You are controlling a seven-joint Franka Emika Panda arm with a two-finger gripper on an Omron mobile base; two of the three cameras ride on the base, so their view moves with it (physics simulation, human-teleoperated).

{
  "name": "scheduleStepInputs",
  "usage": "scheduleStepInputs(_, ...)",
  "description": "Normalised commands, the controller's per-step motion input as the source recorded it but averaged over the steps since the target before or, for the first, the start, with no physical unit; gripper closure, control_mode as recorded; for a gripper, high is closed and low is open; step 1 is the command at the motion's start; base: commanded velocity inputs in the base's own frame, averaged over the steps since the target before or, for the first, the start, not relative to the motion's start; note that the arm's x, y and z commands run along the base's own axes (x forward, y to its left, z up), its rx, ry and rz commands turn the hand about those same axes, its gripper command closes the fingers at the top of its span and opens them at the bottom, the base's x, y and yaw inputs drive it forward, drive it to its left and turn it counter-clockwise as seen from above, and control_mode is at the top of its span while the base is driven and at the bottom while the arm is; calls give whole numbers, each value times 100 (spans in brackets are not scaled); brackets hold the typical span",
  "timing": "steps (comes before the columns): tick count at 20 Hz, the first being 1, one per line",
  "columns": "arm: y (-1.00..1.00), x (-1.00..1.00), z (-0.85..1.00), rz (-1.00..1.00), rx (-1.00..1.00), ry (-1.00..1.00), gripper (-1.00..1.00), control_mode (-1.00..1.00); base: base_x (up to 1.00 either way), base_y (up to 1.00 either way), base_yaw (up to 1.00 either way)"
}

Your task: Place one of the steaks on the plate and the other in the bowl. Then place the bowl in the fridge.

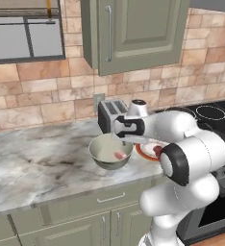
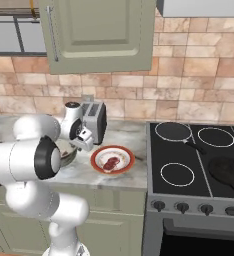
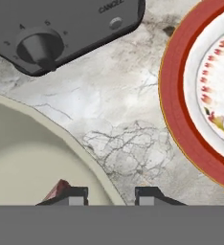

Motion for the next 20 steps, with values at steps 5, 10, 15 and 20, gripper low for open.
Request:
scheduleStepInputs(5, -31, -57, 50, -19, 9, -1, 100, -100, 0, 0, 0)
scheduleStepInputs(10, -25, -74, 51, -22, 19, -4, 100, -100, 0, 0, 0)
scheduleStepInputs(15, -7, -78, 40, -22, 29, -9, 100, -100, 0, 0, 0)
scheduleStepInputs(20, -11, -42, 71, -10, 14, -8, 100, -100, 0, 0, 0)
